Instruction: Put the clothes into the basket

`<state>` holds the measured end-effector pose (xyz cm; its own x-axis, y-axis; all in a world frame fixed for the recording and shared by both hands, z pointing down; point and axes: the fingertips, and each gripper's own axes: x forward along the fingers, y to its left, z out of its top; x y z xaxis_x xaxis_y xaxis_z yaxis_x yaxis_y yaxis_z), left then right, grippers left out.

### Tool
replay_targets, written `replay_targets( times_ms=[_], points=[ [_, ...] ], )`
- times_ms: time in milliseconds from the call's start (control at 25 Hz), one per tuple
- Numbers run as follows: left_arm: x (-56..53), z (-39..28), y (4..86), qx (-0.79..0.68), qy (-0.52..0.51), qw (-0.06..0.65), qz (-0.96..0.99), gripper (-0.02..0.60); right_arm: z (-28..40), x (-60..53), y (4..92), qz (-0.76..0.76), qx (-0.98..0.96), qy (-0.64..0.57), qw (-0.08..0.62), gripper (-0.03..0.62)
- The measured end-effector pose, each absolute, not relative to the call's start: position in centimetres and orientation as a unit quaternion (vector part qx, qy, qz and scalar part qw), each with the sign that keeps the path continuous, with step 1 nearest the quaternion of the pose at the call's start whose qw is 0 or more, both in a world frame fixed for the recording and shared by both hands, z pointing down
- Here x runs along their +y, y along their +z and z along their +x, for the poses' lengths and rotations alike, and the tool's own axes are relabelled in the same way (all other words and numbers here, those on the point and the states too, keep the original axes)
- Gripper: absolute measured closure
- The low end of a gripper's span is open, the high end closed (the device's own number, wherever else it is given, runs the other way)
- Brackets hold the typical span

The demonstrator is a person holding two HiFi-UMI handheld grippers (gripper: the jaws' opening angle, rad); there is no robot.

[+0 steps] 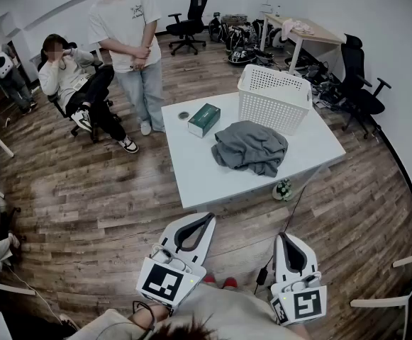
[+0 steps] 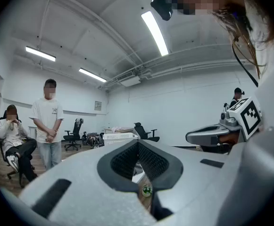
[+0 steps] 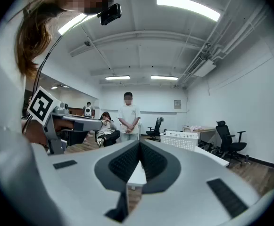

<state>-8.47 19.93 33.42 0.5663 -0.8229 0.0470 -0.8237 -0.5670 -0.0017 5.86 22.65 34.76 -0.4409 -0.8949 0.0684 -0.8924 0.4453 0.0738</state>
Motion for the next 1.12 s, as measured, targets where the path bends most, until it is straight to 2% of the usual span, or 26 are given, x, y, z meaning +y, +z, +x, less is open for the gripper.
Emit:
replay_targets(
  times_ms=[560, 1120],
  points=[
    [18.1, -7.7, 35.6, -0.455, 0.05, 0.0, 0.889, 0.569, 4.7, 20.7, 36.1, 0.553, -0.831, -0.004, 0.068, 0.579],
    [18.0, -9.9, 35.7, -0.455, 0.042, 0.005, 0.889, 0.57, 4.3, 21.4, 35.9, 0.57, -0.819, -0.004, 0.062, 0.579]
  ],
)
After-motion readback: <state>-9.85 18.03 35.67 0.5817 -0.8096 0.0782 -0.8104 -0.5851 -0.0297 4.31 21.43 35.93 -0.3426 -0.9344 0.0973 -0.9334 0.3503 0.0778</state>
